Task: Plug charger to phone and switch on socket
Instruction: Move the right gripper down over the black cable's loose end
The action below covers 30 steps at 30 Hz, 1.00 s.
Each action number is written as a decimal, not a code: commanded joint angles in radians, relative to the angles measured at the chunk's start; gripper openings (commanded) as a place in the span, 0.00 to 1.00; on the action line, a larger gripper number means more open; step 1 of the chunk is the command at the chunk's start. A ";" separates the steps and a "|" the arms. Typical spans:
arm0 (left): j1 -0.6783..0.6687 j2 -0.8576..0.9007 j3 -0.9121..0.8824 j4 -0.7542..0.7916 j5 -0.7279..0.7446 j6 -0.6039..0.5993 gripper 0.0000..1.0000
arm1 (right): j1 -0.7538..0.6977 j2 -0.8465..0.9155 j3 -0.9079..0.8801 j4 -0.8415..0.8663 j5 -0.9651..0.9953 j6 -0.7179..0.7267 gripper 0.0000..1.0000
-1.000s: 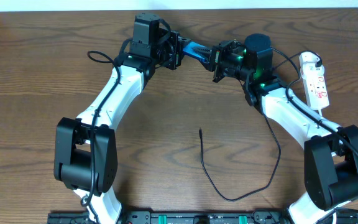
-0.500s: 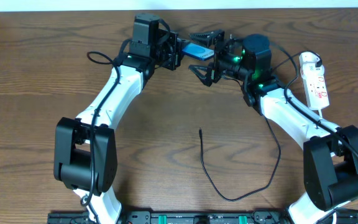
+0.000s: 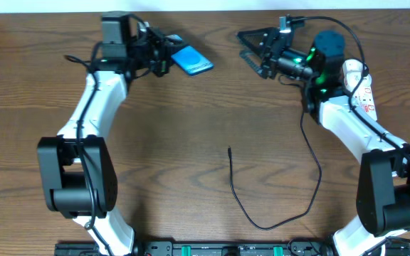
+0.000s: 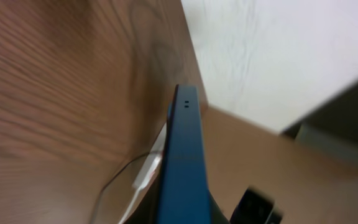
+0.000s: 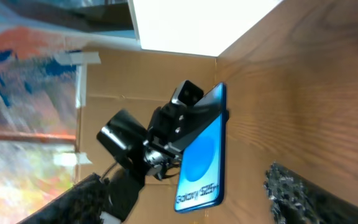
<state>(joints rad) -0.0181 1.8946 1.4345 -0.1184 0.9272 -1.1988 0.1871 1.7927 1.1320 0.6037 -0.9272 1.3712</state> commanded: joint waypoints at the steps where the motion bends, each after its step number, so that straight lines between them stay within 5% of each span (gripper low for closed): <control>1: 0.039 -0.015 0.000 -0.080 0.211 0.330 0.07 | -0.026 -0.012 0.018 0.007 -0.124 -0.098 0.67; 2: 0.045 -0.015 0.000 -0.108 0.211 0.363 0.07 | -0.027 -0.012 0.018 0.006 -0.148 -0.135 0.68; 4: 0.056 -0.015 0.000 -0.169 0.210 0.439 0.07 | -0.024 -0.012 0.018 -0.021 -0.190 -0.169 0.94; 5: 0.062 -0.015 0.000 -0.187 0.210 0.463 0.07 | -0.021 -0.012 0.018 -0.054 -0.196 -0.181 0.99; 19: 0.140 -0.015 -0.001 -0.217 0.293 0.561 0.07 | 0.108 -0.013 0.048 -0.682 0.087 -0.577 0.99; 25: 0.153 -0.015 -0.002 -0.217 0.296 0.564 0.07 | 0.188 -0.013 0.200 -1.109 0.478 -0.805 0.99; 30: 0.153 -0.015 -0.002 -0.217 0.296 0.571 0.07 | 0.255 -0.012 0.268 -1.367 0.678 -0.823 0.99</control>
<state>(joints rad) 0.1337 1.8946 1.4342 -0.3378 1.1793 -0.6491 0.4061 1.7905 1.3708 -0.6884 -0.4431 0.6243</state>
